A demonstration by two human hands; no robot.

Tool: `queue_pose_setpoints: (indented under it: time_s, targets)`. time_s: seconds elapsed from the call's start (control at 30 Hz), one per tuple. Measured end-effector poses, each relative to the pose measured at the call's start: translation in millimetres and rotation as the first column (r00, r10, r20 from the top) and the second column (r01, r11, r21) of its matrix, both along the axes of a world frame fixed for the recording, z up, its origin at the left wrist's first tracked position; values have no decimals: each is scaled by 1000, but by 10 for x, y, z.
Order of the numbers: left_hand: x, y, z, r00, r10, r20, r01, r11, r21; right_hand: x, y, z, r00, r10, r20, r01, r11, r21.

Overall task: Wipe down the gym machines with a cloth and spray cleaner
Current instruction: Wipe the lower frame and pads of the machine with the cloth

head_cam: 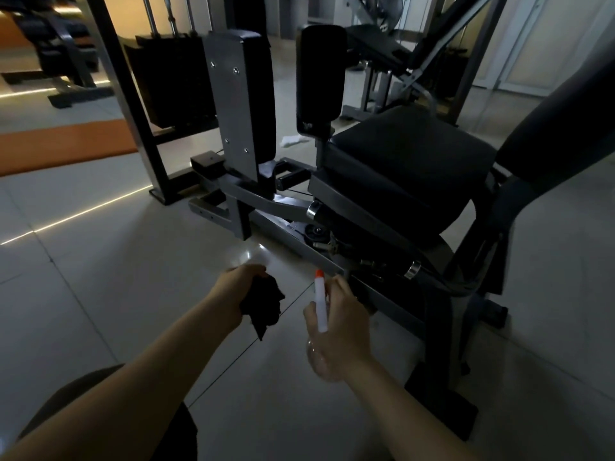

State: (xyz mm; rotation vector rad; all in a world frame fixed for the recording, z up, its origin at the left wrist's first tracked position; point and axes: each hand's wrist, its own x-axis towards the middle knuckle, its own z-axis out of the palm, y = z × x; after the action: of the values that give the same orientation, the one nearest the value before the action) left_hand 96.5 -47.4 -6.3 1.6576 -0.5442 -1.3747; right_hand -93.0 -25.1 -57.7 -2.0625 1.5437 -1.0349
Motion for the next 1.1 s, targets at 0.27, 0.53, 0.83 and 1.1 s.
queue_pose_setpoints:
  time_s: [0.27, 0.53, 0.83, 1.1]
  targets:
    - [-49, -34, -20, 993, -86, 76, 93, 991, -97, -138, 141, -20, 995, -96, 40, 98, 995, -37]
    - [-266, -127, 93, 972, -199, 121, 217, 962, -164, -505, 327, 112, 979, -69, 193, 77, 996, -37]
    - [-763, -218, 372, 946, -312, 88, 324, 923, -207, -827, 509, 196, 968, -150, 202, 163, 985, -51]
    - [-1281, -286, 328, 936, -349, 44, 351, 916, -196, -1121, 635, 52, 972, -229, 60, 232, 971, -54]
